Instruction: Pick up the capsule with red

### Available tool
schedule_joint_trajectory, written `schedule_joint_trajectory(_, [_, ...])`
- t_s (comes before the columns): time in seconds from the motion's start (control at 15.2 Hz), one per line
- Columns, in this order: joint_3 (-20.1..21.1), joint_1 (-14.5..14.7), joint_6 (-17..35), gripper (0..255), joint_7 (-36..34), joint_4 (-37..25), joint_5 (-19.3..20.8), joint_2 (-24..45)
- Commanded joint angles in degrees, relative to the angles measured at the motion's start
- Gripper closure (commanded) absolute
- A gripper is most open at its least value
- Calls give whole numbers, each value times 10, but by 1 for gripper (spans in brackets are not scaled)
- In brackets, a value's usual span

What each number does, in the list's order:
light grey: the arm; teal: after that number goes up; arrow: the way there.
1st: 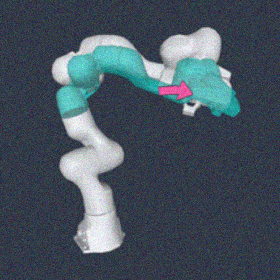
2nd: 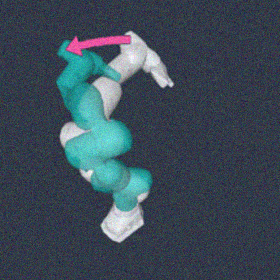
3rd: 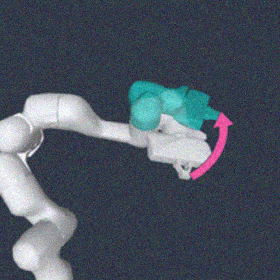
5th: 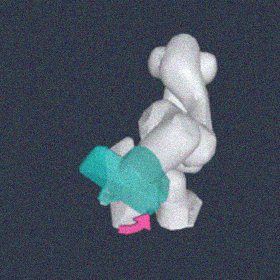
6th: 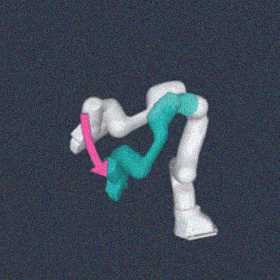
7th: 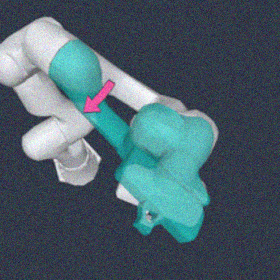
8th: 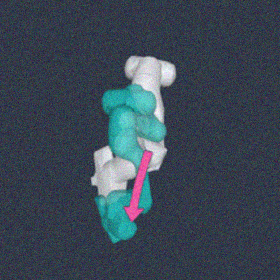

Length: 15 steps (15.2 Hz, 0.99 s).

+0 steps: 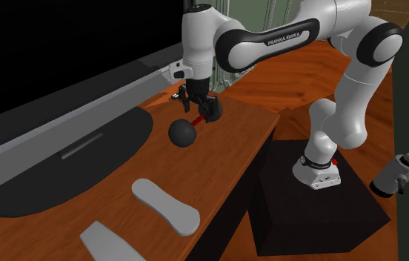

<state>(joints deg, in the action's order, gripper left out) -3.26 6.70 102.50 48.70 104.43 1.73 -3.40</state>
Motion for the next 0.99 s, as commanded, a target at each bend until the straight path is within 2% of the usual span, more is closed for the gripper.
schedule_joint_trajectory(0.0, [0,0,14,0,1,11,0,2])
schedule_joint_trajectory(0.2, [0,0,41,0,0,38,0,3])
schedule_joint_trajectory(0.33, [0,0,41,0,0,38,0,3])
schedule_joint_trajectory(0.4, [0,0,41,255,0,37,0,4])
schedule_joint_trajectory(0.92, [0,0,41,255,1,36,0,5])
